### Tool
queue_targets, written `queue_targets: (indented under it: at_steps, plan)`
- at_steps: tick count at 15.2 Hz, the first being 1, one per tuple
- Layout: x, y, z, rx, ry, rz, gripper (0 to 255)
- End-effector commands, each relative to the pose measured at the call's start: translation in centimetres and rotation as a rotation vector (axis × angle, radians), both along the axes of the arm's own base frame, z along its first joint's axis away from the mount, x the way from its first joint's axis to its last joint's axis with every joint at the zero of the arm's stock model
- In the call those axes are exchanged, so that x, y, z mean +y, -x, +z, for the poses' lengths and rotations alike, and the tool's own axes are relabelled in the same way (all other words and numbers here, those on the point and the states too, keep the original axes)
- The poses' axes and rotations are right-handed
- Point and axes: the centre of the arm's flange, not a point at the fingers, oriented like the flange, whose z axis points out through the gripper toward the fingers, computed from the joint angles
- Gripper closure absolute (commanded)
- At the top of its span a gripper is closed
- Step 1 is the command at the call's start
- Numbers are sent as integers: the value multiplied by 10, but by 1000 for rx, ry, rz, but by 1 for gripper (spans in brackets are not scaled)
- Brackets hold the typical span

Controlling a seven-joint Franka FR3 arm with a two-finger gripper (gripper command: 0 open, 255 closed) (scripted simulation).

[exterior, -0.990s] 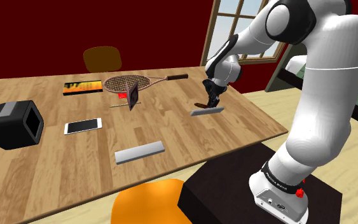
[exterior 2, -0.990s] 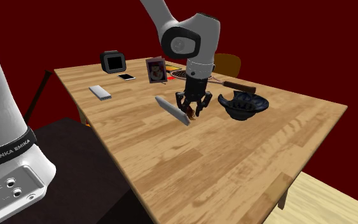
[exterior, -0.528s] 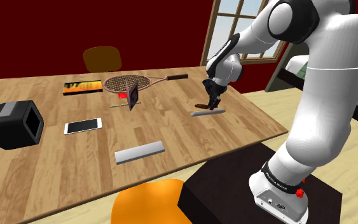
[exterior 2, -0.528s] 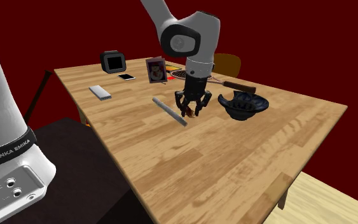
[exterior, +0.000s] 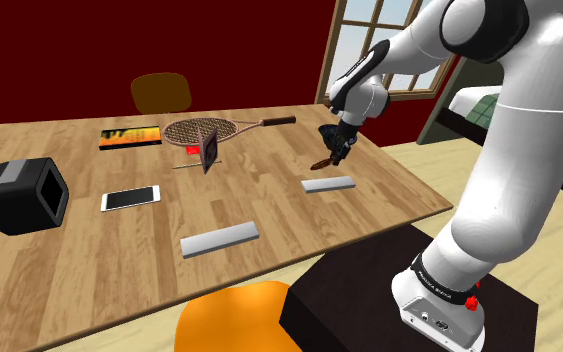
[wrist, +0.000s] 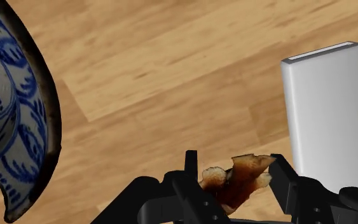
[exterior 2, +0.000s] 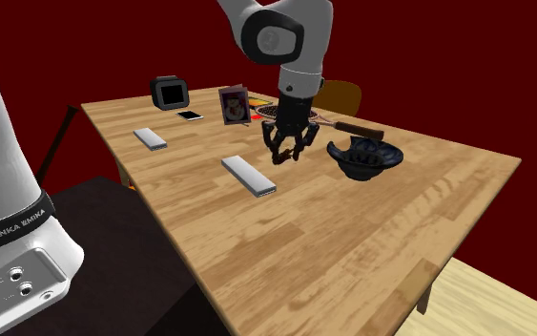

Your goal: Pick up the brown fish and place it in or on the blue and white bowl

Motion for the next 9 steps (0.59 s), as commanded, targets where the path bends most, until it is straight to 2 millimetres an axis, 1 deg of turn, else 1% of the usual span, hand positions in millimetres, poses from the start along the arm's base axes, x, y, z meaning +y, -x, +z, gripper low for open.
queue_targets:
  at_steps: [1,9]
  plan:
    - [1,-1,10,0,0,0,255]
    - [1,-1,53,0,0,0,255]
